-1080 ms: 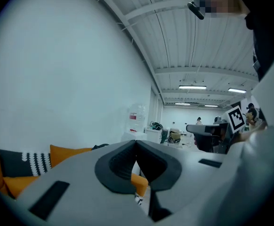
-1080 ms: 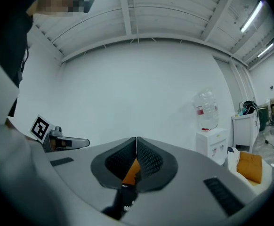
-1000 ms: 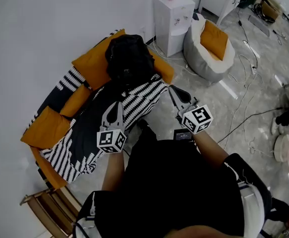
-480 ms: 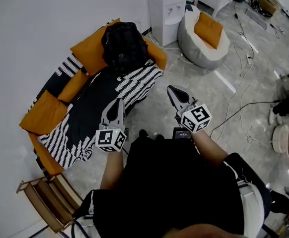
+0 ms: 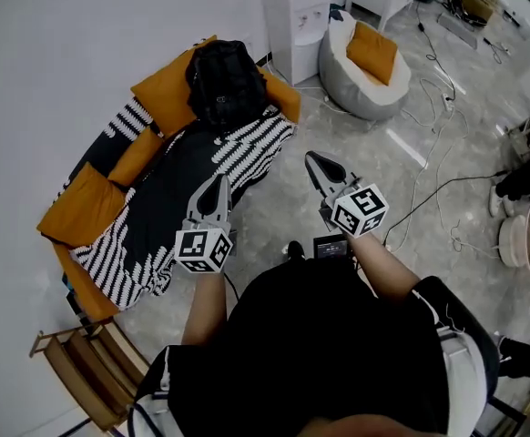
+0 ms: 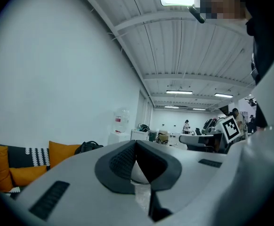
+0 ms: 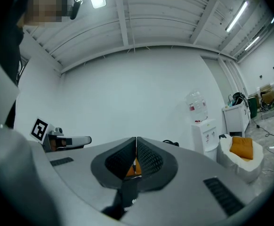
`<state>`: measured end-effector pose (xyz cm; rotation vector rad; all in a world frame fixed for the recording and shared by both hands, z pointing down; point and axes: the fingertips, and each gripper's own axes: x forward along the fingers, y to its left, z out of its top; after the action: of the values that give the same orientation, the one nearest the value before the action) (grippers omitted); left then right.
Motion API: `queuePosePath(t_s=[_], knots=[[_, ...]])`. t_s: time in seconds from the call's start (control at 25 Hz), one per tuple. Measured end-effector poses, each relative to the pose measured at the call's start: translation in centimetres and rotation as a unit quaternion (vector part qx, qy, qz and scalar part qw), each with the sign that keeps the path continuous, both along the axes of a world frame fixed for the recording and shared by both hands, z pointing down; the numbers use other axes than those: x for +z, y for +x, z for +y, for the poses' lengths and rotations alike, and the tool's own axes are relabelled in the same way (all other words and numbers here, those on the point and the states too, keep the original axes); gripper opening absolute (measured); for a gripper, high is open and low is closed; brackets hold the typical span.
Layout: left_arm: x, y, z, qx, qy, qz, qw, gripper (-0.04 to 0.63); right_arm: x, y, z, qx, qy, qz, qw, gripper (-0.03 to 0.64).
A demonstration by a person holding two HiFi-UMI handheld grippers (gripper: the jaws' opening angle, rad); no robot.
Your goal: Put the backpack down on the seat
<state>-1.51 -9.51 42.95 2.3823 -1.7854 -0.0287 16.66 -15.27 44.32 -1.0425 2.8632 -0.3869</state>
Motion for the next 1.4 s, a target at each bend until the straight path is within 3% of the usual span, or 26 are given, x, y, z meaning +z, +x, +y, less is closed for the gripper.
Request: queuePosePath(t_s=[0.24, 0.52, 0.6, 0.76, 1.12, 1.28, 1.4], knots=[[-1.2, -1.1, 6.2, 0.008, 0.009, -0.003, 0.9999, 0.015, -1.7, -0.5, 5.6, 0.028, 0.008, -0.018, 0.999, 0.032], [0.8, -1.6, 16.7, -0.010, -0.010, 0.021, 0.9997, 0.015, 0.9, 2.3, 14.3, 0.048, -0.033, -0.004, 0.998, 0.032], [0.6, -1.7, 18.5, -0.013, 0.001, 0.024, 0.9996, 0.015, 1.0, 3.5, 15.6, 0.061, -0.044, -0.010, 0.997, 0.032], [-0.3, -2.5, 20.3, -0.026, 0.017, 0.028, 0.9991, 0.015, 0.5, 3.7, 17.4, 0.065, -0.049, -0.004, 0.997, 0.032], [0.9, -1.1, 21.9, -0.068, -0.010, 0.037, 0.9970, 0.015, -0.3, 2.6, 18.2, -0.010, -0.033, 0.001, 0.999, 0.032], [0.6, 0.2, 21.3, -0.053, -0.014, 0.026, 0.9982, 0.015, -1.1, 2.2, 18.4, -0.034, -0.008, 0.018, 0.999, 0.031], [0.2, 3.4, 20.2, -0.037, -0.018, 0.017, 0.9990, 0.015, -0.5, 5.0, 18.0, -0.024, -0.012, 0.025, 0.999, 0.032]])
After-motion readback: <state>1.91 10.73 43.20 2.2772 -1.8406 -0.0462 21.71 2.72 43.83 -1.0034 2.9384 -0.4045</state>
